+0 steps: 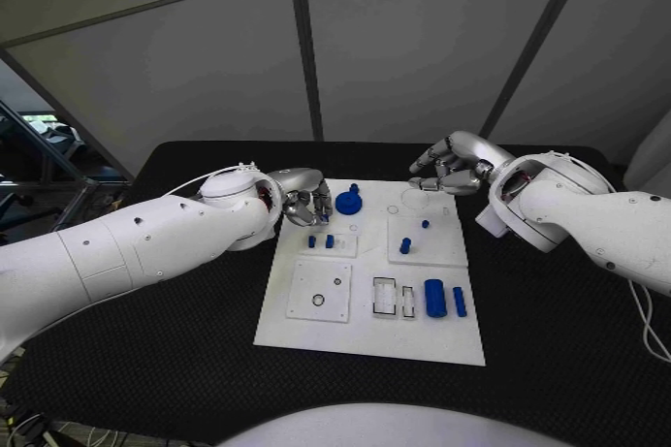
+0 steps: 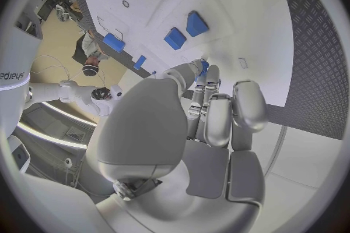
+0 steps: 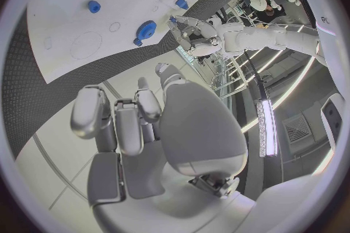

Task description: Assemble the parts on the task board

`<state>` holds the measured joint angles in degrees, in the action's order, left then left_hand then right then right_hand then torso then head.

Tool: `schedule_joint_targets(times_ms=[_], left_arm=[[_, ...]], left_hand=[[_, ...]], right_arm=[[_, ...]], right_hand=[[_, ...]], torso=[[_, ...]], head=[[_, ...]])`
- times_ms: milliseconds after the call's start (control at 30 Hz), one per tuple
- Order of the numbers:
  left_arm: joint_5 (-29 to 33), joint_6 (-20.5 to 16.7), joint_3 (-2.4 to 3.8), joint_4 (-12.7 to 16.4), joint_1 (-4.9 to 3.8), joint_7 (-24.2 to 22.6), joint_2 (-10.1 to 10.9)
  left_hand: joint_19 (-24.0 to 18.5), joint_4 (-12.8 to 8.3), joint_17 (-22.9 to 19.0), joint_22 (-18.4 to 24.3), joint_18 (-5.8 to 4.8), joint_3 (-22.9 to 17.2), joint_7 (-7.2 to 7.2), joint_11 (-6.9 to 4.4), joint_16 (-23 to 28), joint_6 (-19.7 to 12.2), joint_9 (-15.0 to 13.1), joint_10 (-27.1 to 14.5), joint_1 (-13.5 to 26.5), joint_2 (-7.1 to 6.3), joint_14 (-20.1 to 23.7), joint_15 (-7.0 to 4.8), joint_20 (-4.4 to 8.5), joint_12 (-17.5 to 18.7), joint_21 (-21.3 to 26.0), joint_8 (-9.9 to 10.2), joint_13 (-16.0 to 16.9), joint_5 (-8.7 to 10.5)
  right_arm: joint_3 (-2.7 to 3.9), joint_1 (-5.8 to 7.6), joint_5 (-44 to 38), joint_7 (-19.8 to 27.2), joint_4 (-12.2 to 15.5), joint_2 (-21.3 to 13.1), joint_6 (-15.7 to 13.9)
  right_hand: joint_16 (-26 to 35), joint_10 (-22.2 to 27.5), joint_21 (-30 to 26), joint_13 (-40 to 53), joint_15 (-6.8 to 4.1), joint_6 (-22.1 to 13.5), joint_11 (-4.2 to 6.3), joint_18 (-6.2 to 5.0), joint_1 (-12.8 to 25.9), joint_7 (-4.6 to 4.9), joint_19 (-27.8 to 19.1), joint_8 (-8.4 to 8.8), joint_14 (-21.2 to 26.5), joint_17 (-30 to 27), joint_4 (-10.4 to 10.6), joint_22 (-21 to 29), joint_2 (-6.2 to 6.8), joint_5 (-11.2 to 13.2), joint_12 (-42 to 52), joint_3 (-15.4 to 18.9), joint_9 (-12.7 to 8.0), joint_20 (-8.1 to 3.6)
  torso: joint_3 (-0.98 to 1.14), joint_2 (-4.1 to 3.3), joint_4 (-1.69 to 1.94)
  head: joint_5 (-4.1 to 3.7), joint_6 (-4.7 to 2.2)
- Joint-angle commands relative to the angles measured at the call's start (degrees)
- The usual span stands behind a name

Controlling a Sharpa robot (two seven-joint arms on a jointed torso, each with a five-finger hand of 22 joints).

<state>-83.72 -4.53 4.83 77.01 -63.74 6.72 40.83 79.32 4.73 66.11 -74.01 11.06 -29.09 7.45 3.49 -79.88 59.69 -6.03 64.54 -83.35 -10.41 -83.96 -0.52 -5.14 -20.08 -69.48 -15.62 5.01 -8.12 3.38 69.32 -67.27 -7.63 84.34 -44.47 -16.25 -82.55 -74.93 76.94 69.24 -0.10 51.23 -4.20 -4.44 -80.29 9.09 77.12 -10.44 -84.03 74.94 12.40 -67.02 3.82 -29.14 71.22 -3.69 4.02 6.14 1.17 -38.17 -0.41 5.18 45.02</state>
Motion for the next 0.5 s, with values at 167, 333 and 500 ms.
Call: schedule_joint_targets(times_ms=[167, 333, 500], left_arm=[[0.3, 1.1, -0.03, -0.1, -0.02, 0.1, -0.3], [0.3, 1.7, -0.04, -0.1, 0.0, 0.4, -0.3], [0.3, 2.3, -0.04, -0.1, 0.01, 0.6, -0.4]], left_hand=[[0.2, 0.2, -0.1, 0.1, -5.85, -0.2, 0.06, 0.14, -0.2, 0.4, -0.1, 0.4, 0.4, -0.01, -1.2, -0.19, 0.02, 0.3, 0.2, 0.1, -0.1, 0.0], [0.1, 0.1, -0.1, 0.2, -5.81, -0.2, -0.01, 0.06, -0.2, 0.6, -0.1, 0.7, 0.5, 0.03, -1.2, -0.23, 0.02, 0.3, 0.4, 0.2, 0.0, 0.0], [0.1, 0.1, -0.2, 0.2, -5.79, -0.2, -0.04, 0.04, -0.2, 0.6, -0.1, 0.7, 0.5, 0.03, -1.2, -0.24, 0.03, 0.3, 0.5, 0.2, 0.0, 0.0]], right_arm=[[0.03, 0.1, -0.2, 0.4, 0.0, 0.1, 0.3], [0.03, 0.1, -0.2, 0.4, 0.0, 0.0, 0.3], [0.03, 0.1, -0.2, 0.4, 0.0, 0.0, 0.6]], right_hand=[[0.1, -0.1, -0.2, 0.1, -0.25, 0.0, 0.15, -0.38, -0.4, 0.13, -0.1, -0.35, -3.5, 4.2, 0.0, -0.1, -0.11, -0.3, 0.3, -0.3, 0.0, -0.32], [0.1, -0.1, -0.2, 0.1, -0.25, 0.0, 0.15, -0.38, -0.4, 0.13, -0.1, -0.35, -3.5, 4.2, 0.0, -0.1, -0.11, -0.3, 0.3, -0.3, 0.0, -0.32], [0.1, -0.1, -0.2, 0.1, -0.25, 0.0, 0.15, -0.38, -0.4, 0.13, -0.1, -0.35, -3.5, 4.2, 0.0, -0.1, -0.11, -0.3, 0.3, -0.3, 0.0, -0.32]], torso=[[0.01, -0.01, -0.01], [0.0, -0.01, -0.02], [-0.02, 0.01, 0.0]], head=[[-0.02, 0.11], [0.07, 0.15], [0.09, 0.14]])
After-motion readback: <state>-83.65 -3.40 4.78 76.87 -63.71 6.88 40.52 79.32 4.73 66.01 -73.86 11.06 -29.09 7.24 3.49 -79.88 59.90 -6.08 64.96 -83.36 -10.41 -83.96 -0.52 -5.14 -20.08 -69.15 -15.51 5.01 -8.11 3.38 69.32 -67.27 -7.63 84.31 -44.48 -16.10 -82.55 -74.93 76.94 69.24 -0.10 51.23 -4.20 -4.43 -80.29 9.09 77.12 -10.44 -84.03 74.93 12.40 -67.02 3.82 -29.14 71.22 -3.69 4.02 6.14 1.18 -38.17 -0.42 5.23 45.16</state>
